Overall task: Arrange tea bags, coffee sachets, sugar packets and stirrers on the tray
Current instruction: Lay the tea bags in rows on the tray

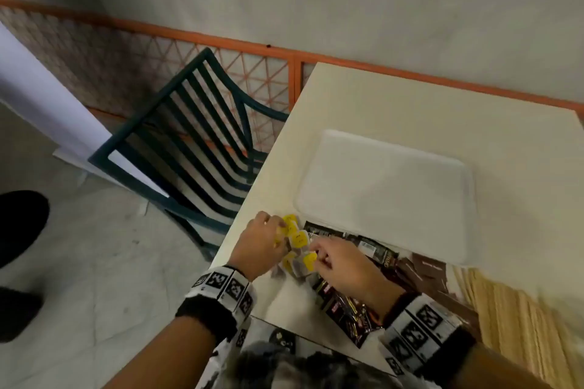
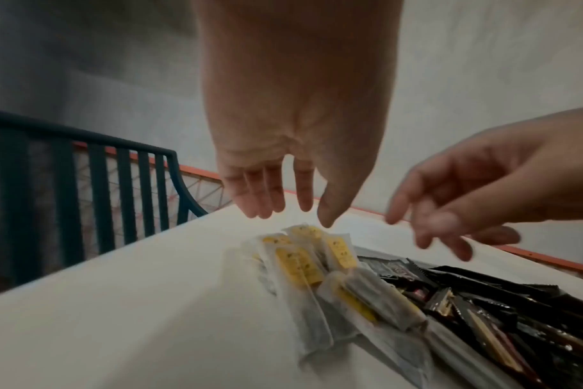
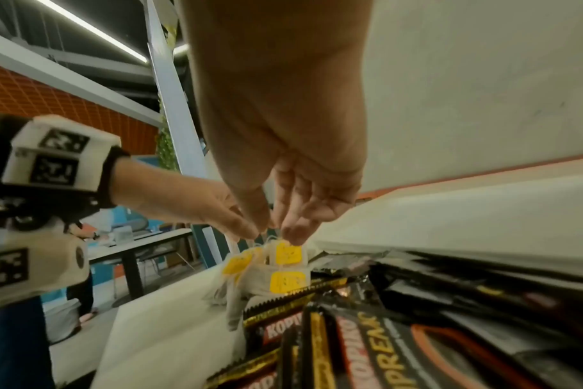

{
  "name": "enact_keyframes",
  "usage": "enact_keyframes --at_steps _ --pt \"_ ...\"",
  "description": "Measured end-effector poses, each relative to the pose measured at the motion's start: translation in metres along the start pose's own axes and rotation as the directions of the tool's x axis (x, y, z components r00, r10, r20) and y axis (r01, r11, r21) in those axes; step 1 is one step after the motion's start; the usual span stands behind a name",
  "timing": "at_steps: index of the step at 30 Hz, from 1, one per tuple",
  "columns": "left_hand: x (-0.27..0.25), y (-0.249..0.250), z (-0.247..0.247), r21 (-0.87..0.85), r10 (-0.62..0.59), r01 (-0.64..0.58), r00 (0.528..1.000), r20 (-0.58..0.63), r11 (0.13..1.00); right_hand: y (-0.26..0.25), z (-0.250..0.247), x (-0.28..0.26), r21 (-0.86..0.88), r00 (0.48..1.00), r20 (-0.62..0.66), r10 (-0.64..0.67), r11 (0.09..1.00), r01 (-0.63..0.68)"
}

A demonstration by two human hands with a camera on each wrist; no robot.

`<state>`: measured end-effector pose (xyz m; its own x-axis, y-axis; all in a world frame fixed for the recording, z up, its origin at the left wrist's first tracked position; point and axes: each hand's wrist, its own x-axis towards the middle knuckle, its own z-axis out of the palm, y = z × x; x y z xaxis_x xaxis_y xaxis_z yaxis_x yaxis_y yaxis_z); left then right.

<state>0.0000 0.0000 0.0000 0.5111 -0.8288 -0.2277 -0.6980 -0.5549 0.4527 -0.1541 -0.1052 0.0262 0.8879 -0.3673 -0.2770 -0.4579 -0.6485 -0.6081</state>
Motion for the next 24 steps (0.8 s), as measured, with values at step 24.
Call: enact_keyframes --at_steps 24 --pt "0.008 -0.028 -0.017 -0.176 -0.054 0.096 0.972 0.228 0.98 0.023 -0.012 0.039 0.209 0.99 -0.117 0.084 0.976 -0.059"
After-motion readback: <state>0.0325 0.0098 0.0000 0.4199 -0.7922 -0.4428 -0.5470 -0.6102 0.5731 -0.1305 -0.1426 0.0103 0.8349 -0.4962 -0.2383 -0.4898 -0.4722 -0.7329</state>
